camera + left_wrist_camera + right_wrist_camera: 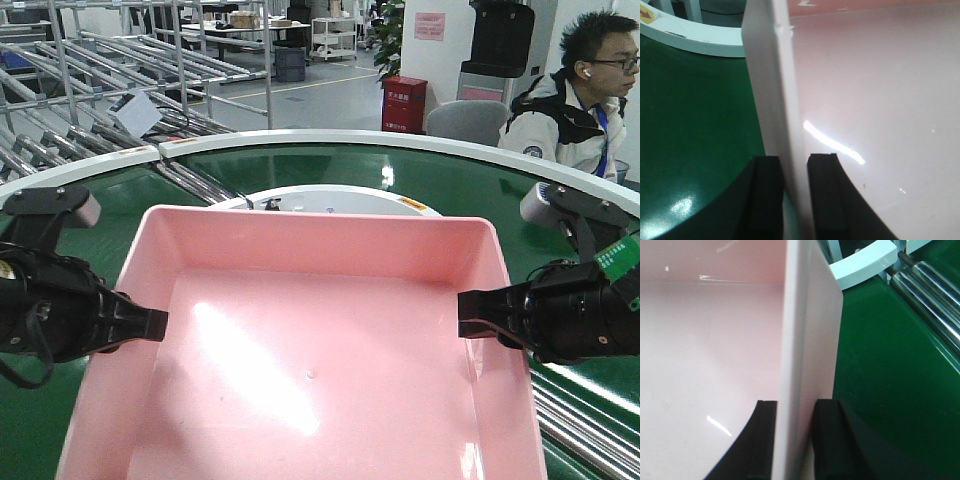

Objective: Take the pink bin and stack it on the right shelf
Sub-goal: 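Close both grippers on the tray walls and lift the tray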

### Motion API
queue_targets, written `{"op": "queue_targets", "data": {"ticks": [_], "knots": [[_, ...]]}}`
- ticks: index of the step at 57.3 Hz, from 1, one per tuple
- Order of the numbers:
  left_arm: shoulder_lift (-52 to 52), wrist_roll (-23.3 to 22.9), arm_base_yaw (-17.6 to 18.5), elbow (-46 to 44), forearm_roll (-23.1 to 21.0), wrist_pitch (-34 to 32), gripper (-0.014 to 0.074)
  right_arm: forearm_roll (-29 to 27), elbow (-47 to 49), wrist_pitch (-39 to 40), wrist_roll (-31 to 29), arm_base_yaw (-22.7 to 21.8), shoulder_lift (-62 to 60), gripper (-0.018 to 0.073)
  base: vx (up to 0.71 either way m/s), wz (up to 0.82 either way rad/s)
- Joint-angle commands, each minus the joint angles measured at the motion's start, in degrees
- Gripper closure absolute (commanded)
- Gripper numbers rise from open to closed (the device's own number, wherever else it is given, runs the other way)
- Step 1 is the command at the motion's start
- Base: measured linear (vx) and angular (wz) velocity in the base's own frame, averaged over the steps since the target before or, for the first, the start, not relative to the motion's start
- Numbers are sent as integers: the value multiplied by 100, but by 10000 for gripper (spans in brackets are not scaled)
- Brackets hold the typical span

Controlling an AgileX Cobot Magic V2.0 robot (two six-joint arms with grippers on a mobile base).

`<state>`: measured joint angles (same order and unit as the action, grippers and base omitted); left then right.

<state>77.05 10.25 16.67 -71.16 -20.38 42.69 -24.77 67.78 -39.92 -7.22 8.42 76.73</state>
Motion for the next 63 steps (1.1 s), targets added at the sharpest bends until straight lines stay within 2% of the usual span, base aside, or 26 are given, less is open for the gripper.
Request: {"op": "queue_targets", "data": {"ticks": [1, 63], "knots": [[-271, 114, -1, -165, -42, -105, 599, -77, 191, 362, -62, -49, -197, 568, 0, 0], [-259, 120, -1, -165, -46, -108, 599, -83, 191, 283, -69, -49, -188, 568, 0, 0]]}}
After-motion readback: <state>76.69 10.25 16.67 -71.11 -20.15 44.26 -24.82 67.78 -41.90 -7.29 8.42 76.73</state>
